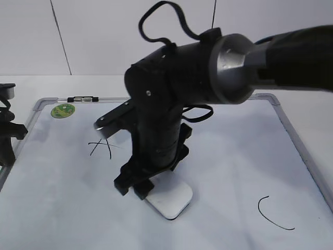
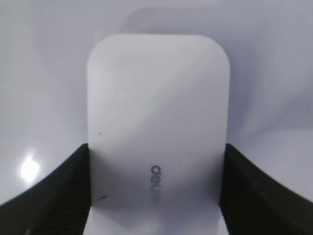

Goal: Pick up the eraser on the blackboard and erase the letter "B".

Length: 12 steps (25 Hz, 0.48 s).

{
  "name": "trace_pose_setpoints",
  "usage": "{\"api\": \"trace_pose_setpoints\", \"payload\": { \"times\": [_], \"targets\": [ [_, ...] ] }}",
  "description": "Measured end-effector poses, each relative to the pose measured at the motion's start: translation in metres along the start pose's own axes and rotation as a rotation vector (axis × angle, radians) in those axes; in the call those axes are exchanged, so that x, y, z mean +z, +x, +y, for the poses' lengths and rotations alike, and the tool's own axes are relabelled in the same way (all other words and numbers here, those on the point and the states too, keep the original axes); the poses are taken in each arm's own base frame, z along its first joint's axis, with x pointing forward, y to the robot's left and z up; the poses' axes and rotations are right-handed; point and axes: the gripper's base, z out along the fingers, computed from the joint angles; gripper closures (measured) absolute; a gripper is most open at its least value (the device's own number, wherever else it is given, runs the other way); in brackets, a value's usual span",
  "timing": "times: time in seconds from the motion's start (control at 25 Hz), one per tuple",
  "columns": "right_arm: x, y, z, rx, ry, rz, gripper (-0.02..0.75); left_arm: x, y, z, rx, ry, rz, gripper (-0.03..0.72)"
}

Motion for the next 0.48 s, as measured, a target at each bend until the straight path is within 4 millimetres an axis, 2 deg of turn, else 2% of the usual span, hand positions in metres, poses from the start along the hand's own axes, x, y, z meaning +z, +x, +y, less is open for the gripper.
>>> {"api": "trace_pose_setpoints", "payload": {
  "times": [0.2,0.48],
  "targets": [
    [-0.002,0.001,0.038,-0.093,-0.029,-0.003,0.218,0.000,0.000,0.000,0.000,0.000,0.000,0.639],
    [-0.002,0.001,0.046,-0.180,-0.039,-0.017,0.218,0.000,0.000,0.000,-0.003,0.004,0.002,0.639]
  ]
}}
